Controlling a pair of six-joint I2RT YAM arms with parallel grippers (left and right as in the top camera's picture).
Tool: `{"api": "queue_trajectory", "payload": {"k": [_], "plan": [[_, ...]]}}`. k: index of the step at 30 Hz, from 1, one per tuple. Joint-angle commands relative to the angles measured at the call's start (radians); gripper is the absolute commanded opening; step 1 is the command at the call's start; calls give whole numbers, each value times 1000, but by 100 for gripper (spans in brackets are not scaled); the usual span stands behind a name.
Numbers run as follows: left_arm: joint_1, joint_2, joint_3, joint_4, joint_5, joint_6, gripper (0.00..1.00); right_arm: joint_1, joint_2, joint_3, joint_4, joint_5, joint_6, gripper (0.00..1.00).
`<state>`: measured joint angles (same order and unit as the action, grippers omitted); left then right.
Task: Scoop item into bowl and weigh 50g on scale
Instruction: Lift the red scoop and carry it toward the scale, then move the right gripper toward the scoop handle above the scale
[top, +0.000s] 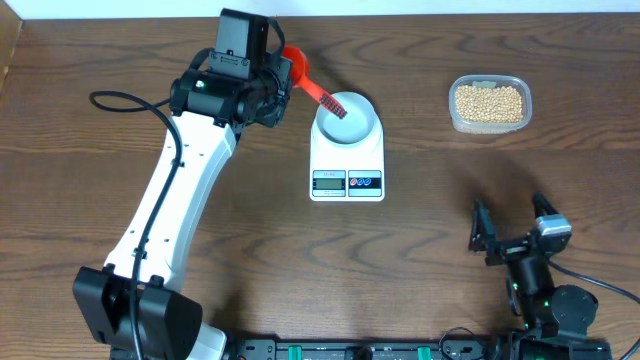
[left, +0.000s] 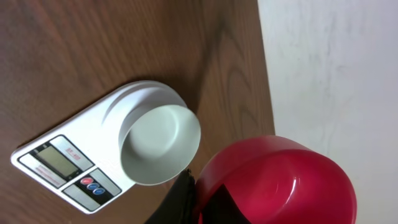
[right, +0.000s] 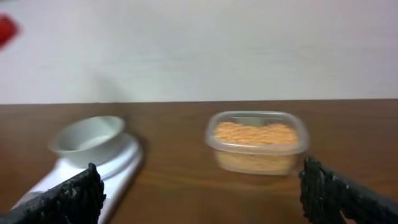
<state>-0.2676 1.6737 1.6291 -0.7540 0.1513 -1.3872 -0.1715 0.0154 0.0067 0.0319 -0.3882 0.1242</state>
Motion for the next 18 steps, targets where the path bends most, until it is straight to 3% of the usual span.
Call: {"api": "queue_trajectory", "payload": {"k": [1,9,18], "plan": [[-2,-7,5,-2,-14,-6,7,16,-3,24,10,-108,93,99],[-9,-7,5,-1,-14,-6,7,16,144,186,13,-235,97,99],[-25,-7,5,0,-13,-35,7,16,596,536,13,-514,118,99]]}}
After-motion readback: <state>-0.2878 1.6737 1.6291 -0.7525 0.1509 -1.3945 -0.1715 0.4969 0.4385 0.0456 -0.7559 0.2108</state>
